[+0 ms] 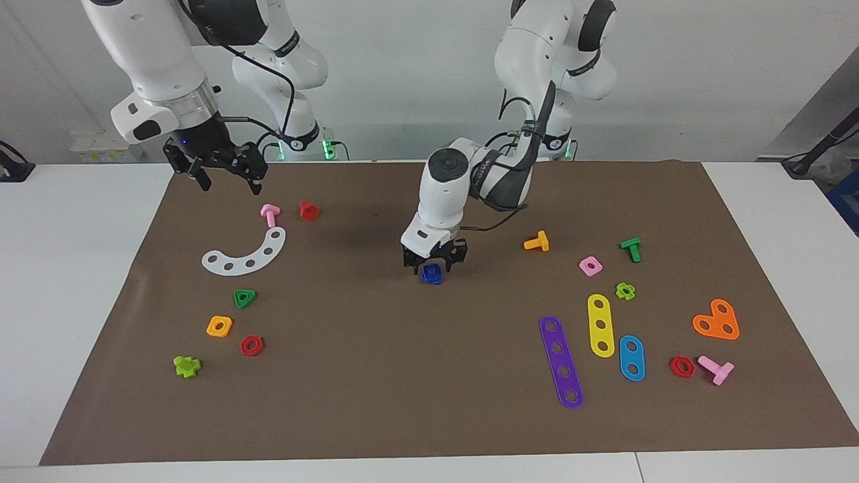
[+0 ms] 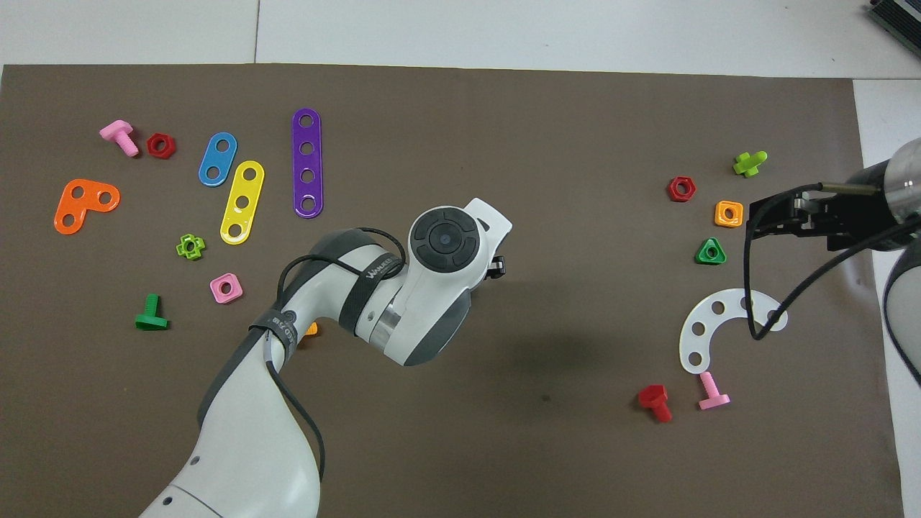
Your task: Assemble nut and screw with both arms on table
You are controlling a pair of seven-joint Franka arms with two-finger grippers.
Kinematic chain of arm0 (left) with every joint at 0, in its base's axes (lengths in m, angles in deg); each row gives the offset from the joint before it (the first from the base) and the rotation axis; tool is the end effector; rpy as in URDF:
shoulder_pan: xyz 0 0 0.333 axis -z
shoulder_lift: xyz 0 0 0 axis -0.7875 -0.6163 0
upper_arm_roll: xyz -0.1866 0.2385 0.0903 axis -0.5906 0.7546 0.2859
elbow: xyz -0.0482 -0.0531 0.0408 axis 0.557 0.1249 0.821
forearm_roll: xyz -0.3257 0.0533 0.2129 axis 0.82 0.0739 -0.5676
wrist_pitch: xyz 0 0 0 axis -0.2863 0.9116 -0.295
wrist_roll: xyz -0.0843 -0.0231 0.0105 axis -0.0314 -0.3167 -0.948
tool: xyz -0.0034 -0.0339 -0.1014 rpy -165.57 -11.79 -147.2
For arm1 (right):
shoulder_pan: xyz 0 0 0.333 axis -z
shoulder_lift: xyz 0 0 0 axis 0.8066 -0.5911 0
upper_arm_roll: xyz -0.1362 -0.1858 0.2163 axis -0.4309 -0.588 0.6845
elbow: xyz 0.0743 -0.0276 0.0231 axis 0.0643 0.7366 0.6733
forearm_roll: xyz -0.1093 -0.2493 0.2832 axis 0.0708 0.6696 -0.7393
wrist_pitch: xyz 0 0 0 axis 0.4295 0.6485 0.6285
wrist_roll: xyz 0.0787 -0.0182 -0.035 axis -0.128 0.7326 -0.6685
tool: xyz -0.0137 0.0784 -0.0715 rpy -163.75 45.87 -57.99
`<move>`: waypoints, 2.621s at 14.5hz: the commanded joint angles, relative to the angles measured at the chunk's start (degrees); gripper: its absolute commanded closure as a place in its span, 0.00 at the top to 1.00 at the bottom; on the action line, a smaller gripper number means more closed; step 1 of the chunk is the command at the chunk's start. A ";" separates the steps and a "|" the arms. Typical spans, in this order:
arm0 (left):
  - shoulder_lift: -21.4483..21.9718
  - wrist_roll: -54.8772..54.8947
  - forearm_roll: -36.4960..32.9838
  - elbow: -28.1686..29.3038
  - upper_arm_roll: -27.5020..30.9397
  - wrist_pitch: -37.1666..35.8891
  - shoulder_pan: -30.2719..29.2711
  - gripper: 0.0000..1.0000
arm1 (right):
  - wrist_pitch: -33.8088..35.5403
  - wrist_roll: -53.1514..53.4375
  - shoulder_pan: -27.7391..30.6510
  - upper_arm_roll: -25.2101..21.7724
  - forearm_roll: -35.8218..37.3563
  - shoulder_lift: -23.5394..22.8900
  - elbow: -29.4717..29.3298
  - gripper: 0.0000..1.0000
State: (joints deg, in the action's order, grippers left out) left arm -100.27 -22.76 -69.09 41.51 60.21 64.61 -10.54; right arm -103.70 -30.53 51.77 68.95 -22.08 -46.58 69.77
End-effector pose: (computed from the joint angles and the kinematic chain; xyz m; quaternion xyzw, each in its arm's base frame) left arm 0.5164 -0.4413 0.3412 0.9990 0.0237 0.0046 0.0373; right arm 0.5538 0.0344 0.6177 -0.9973 0.0738 0.0004 0.0023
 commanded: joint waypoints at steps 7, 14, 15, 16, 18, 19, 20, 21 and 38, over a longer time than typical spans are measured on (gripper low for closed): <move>7.62 8.50 0.13 -8.64 0.07 -24.05 -15.90 1.00 | -0.44 -1.24 0.15 0.60 0.98 1.35 1.44 1.00; 17.64 32.27 -5.20 3.47 0.25 -33.84 -33.93 1.00 | -0.43 -1.15 0.59 0.60 0.97 1.26 1.35 1.00; 18.61 32.97 -7.23 4.53 0.33 -34.02 -34.46 1.00 | -0.43 -1.15 0.59 0.60 0.89 1.26 1.35 1.00; 19.14 33.67 -7.77 4.89 0.33 -34.54 -35.34 1.00 | -0.43 -1.15 0.59 0.60 0.97 1.26 1.35 1.00; 20.37 35.60 -7.78 4.72 0.33 -35.95 -36.84 1.00 | -0.43 -1.15 0.59 0.60 0.97 1.26 1.35 1.00; 21.34 37.18 -7.78 4.63 0.33 -36.04 -37.71 1.00 | -0.52 -1.15 0.59 0.60 0.97 1.26 1.35 1.00; 22.13 39.11 -7.78 4.46 0.33 -36.04 -38.85 1.00 | -0.44 -1.15 0.59 0.60 0.89 1.26 1.35 1.00; 23.18 40.95 -7.78 4.28 0.33 -35.95 -39.73 1.00 | -0.43 -1.15 0.59 0.60 0.89 1.26 1.35 1.00; 25.30 42.55 -3.12 -3.02 -0.28 -27.96 -40.18 1.00 | -0.43 -1.15 0.59 0.60 0.89 1.26 1.35 1.00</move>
State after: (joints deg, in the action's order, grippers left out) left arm -75.50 19.18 -73.16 38.62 59.82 36.58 -50.95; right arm -103.73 -30.55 51.76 69.25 -21.43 -46.48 69.82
